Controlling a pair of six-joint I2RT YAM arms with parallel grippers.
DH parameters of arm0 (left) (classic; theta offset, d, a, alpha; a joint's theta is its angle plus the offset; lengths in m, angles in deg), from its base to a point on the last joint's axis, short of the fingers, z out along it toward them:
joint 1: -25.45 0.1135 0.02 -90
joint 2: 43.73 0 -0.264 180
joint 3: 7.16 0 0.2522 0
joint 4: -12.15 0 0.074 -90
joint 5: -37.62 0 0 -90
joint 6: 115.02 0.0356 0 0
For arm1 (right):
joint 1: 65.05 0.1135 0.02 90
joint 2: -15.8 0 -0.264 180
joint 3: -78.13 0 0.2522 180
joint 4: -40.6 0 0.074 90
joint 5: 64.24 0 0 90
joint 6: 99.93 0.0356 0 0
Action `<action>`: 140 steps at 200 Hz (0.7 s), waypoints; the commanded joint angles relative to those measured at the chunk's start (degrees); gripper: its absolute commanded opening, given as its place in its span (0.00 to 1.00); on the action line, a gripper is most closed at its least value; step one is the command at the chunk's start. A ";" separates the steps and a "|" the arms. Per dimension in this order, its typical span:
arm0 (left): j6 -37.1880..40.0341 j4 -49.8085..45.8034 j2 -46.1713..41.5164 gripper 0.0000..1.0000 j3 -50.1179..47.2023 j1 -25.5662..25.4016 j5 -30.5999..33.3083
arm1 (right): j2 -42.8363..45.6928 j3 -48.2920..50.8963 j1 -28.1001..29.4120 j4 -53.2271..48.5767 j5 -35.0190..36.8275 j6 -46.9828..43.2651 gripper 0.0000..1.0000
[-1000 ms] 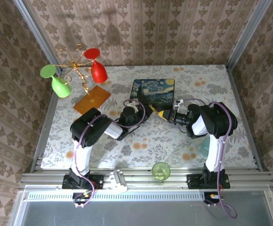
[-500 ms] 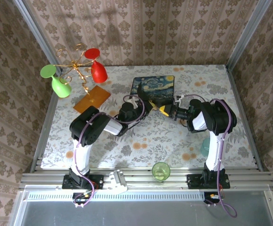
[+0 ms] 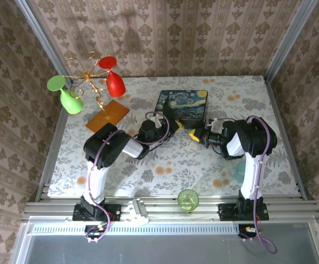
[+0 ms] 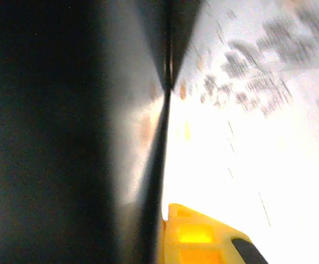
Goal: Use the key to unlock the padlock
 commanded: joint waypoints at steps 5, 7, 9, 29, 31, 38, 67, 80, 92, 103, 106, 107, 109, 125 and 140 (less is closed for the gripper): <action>-1.02 4.96 -1.55 0.00 0.05 -1.41 -6.71 | 4.78 5.28 0.79 1.09 0.48 -1.55 0.00; -1.15 5.00 -1.46 0.00 0.20 -1.45 -6.79 | 5.12 5.82 1.03 1.33 0.69 -1.50 0.00; -1.27 5.05 -1.37 0.00 0.35 -1.41 -6.81 | 5.49 6.23 1.30 1.50 0.90 -1.55 0.00; -1.65 4.50 -1.74 0.00 -0.04 -1.52 -3.90 | 9.13 11.14 4.35 0.92 4.93 -4.22 0.00; -1.68 4.24 -1.88 0.00 -0.15 -1.50 -3.47 | 9.35 11.56 4.48 0.89 5.37 -4.34 0.00; -1.02 3.58 -2.33 0.00 -0.72 -1.52 -2.49 | 9.75 12.91 4.60 0.90 6.73 -4.72 0.00; 4.10 -3.32 -5.54 0.00 -1.68 -1.63 0.13 | 11.66 14.48 5.19 0.74 9.23 -6.28 0.00; 5.99 -5.97 -6.61 0.00 -1.46 -1.70 0.50 | 13.81 12.92 6.89 -0.62 8.22 -7.60 0.00; 7.14 -8.04 -7.26 0.00 -1.21 -1.79 0.90 | 16.04 10.63 7.83 -5.22 7.73 -10.32 0.00; 7.54 -8.61 -7.25 0.00 -1.02 -1.81 1.15 | 17.57 8.19 8.58 -10.73 7.43 -13.60 0.00; 7.49 -8.70 -7.16 0.00 -1.04 -1.83 1.29 | 17.85 7.51 8.73 -11.93 7.37 -14.52 0.00; 7.47 -8.70 -7.15 0.00 -1.02 -1.82 1.34 | 17.94 7.28 8.76 -12.29 7.31 -14.81 0.00; 7.37 -8.75 -7.07 0.00 -1.05 -1.88 1.44 | 18.01 6.86 8.88 -12.96 7.26 -15.36 0.00; 7.54 -8.44 -6.65 0.00 -1.27 -2.03 2.77 | 18.10 4.31 9.00 -15.59 6.74 -17.12 0.00; 7.63 -8.68 -6.33 0.00 -0.90 -2.25 3.43 | 17.99 2.63 8.99 -16.16 6.90 -16.98 0.00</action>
